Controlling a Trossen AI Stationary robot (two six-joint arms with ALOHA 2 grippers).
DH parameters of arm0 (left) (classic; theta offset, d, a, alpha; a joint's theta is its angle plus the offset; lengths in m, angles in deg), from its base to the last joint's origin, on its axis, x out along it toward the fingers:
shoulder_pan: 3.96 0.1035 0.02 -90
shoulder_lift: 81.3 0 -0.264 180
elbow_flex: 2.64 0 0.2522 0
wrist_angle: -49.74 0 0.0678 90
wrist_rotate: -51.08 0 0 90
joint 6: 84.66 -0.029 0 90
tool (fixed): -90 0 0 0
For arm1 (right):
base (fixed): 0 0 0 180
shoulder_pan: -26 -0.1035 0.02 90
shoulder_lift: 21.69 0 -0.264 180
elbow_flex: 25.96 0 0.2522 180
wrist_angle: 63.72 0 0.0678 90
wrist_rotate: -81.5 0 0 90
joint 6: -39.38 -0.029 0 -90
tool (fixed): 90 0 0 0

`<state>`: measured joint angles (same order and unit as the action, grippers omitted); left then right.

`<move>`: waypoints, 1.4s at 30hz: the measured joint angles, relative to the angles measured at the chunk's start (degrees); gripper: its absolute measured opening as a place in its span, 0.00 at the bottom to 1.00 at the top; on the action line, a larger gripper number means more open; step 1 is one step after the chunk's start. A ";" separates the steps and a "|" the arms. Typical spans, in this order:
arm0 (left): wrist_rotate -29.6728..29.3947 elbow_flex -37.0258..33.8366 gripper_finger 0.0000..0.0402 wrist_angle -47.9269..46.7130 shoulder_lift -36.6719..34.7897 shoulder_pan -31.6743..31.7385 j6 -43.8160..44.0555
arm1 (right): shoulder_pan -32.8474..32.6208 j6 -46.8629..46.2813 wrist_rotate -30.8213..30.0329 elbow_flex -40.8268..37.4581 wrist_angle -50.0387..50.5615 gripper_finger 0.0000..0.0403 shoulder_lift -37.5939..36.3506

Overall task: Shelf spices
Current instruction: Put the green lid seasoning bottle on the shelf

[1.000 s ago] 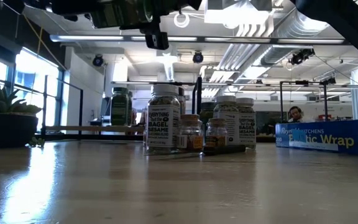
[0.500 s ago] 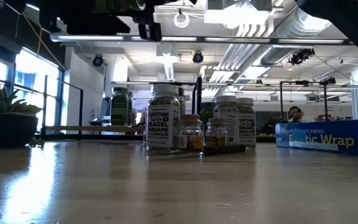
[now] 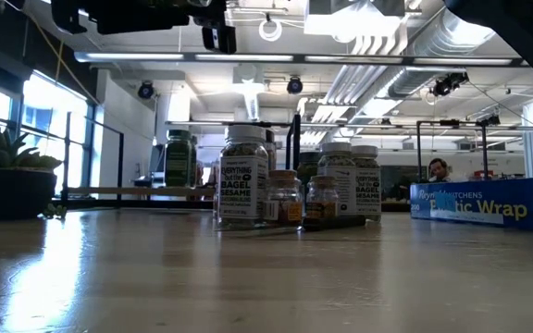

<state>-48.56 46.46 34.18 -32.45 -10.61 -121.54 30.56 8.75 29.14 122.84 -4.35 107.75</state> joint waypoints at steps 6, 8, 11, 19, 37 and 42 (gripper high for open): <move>-1.02 0.00 0.56 -0.44 -0.89 -2.37 0.12 | 0.46 -0.59 0.49 0.00 0.22 0.45 0.02; -1.41 0.00 0.56 -0.75 -1.63 -3.57 0.27 | 0.52 -0.90 1.09 0.00 0.37 0.45 0.02; -1.72 0.06 0.56 0.07 -3.04 -4.98 1.90 | 0.62 -1.63 0.78 -0.05 1.28 0.45 -0.19; 0.85 0.35 0.59 0.59 -5.32 -6.95 4.68 | 0.67 -2.05 -0.15 -0.21 3.19 0.45 -0.61; -4.70 0.11 0.54 2.70 -1.89 -7.71 -1.40 | -0.55 -1.25 0.55 -0.13 0.85 0.45 -0.63; -3.13 0.24 0.47 3.39 -2.05 -8.44 -2.80 | -0.59 1.91 2.39 -0.13 0.03 0.47 -0.63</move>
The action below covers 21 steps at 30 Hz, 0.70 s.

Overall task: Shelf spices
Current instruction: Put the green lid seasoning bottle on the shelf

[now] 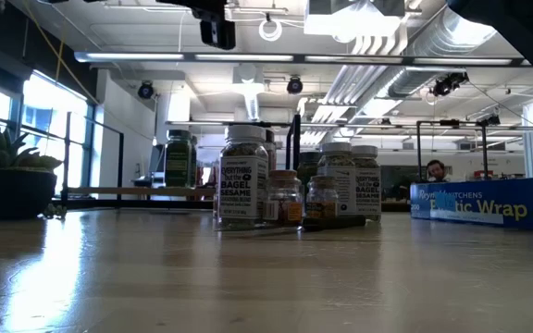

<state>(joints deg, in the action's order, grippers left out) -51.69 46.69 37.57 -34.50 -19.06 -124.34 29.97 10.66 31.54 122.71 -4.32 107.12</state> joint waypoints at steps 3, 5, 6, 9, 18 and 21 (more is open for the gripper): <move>-0.92 2.05 0.47 -3.16 -1.14 -1.17 1.32 | -0.12 1.66 -0.31 0.04 -2.78 0.59 -0.18; -1.31 3.59 0.47 -6.23 -2.70 -2.45 2.64 | -0.45 2.69 -2.17 0.06 -3.36 0.65 -0.72; -1.32 4.29 0.47 -7.76 -3.63 -3.24 3.25 | -0.66 3.35 -3.42 0.09 -4.04 0.66 -1.13; -1.02 4.88 0.47 -8.88 -6.91 -5.82 4.34 | -1.78 5.81 -7.40 0.09 -5.64 0.67 -2.89; -2.83 4.35 0.47 -5.21 -15.44 -7.84 12.01 | -10.95 29.99 -41.64 0.14 -11.98 0.68 -9.49; 1.04 3.56 0.47 -2.44 -16.90 -7.92 13.11 | -14.94 40.93 -53.89 0.06 -13.12 0.68 -9.90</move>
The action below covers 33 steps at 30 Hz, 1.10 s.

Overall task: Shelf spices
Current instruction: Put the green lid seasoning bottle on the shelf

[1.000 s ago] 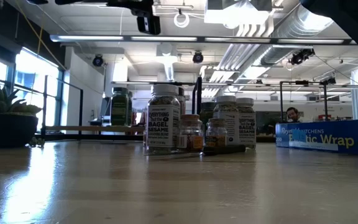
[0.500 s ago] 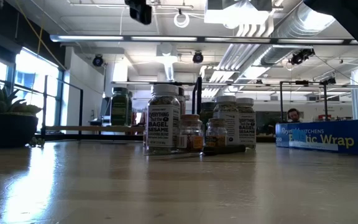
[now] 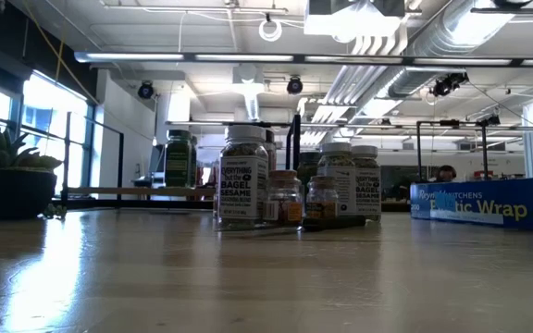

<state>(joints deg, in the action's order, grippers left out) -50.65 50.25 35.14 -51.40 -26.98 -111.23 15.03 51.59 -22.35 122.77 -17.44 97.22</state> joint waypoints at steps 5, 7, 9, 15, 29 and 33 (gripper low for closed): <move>3.83 -2.46 0.47 9.68 -0.14 0.01 1.64 | -4.92 12.84 -11.40 -0.19 -6.30 0.69 0.79; 3.71 -3.71 0.47 12.79 0.23 0.01 1.39 | -5.88 15.43 -12.80 -0.42 -10.24 0.69 1.25; 2.68 -3.90 0.47 12.85 0.56 -0.03 0.82 | -6.98 17.63 -13.73 -0.52 -12.68 0.69 1.37; 1.97 -3.89 0.47 14.66 1.25 0.01 0.47 | -7.04 16.74 -13.77 -0.50 -13.50 0.69 1.31; 0.49 -3.90 0.47 17.78 4.75 0.05 -0.68 | -3.59 14.71 -10.08 -0.52 -13.53 0.69 3.19; 0.08 -3.90 0.47 18.42 4.75 0.05 -0.18 | -3.42 13.24 -10.12 -0.52 -13.54 0.67 3.19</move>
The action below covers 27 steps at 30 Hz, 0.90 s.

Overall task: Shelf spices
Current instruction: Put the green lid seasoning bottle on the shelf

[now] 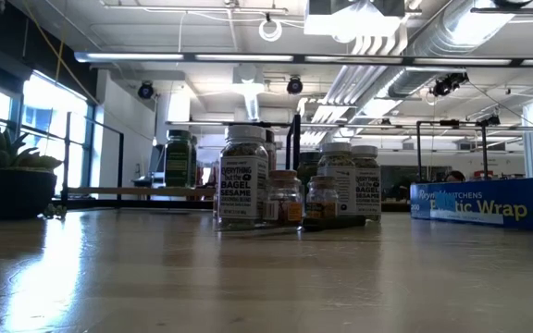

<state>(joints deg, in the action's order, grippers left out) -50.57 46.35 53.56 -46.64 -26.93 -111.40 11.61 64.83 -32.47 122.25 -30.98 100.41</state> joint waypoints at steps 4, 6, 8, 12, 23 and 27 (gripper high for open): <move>0.51 0.00 0.47 1.77 0.46 0.00 1.27 | 0.00 -0.78 0.39 0.00 -0.15 0.63 0.00; 1.55 0.00 0.47 2.43 0.85 0.00 2.01 | 0.00 -0.76 1.99 0.00 -0.77 0.62 0.00; 2.72 0.00 0.47 3.78 1.35 -0.04 2.69 | 0.06 -0.65 4.76 0.00 -2.63 0.62 0.04; 8.60 0.00 0.47 10.52 2.59 0.00 2.77 | 0.04 2.31 10.43 0.00 -8.51 0.62 0.06; 17.64 0.00 0.47 35.82 10.67 0.07 -4.95 | -0.09 13.17 21.58 0.02 -25.71 0.62 0.10; 22.02 -0.02 0.47 39.58 13.90 0.83 -4.15 | 0.18 15.10 23.52 0.07 -30.01 0.62 1.80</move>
<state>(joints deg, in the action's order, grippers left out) -28.55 46.32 93.14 -32.75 -26.10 -115.56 11.79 79.93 -8.95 122.32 -60.99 102.21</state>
